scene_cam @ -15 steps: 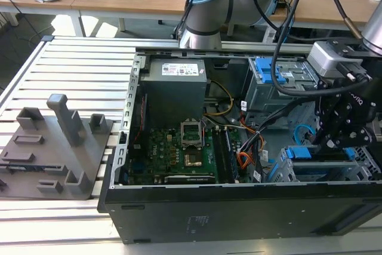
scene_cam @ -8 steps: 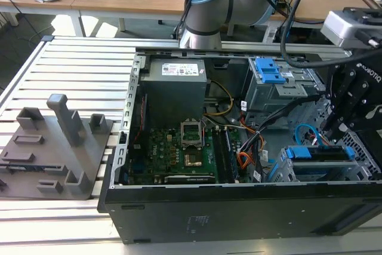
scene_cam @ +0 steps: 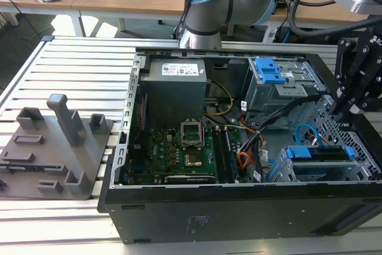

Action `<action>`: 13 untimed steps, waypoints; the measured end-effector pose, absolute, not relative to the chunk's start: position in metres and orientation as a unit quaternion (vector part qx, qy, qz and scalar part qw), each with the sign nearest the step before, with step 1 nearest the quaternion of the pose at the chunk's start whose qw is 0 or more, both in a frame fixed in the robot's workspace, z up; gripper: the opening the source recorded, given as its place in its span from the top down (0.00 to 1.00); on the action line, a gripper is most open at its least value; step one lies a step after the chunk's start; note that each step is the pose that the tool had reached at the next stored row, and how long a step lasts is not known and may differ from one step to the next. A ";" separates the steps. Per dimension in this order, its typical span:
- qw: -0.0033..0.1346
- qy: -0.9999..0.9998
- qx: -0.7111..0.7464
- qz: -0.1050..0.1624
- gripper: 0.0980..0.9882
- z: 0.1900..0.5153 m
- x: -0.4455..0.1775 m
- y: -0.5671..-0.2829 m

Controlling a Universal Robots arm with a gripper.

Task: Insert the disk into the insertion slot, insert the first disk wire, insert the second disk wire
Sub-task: 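Insert the second disk wire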

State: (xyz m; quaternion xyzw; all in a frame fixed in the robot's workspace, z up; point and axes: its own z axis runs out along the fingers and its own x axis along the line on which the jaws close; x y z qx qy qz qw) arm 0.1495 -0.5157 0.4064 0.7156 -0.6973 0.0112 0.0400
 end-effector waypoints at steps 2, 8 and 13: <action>0.040 -0.697 0.716 0.011 0.94 0.411 0.149 -0.514; 0.040 -0.697 0.716 0.011 0.99 0.423 0.150 -0.513; 0.040 -0.697 0.716 0.011 0.99 0.424 0.149 -0.513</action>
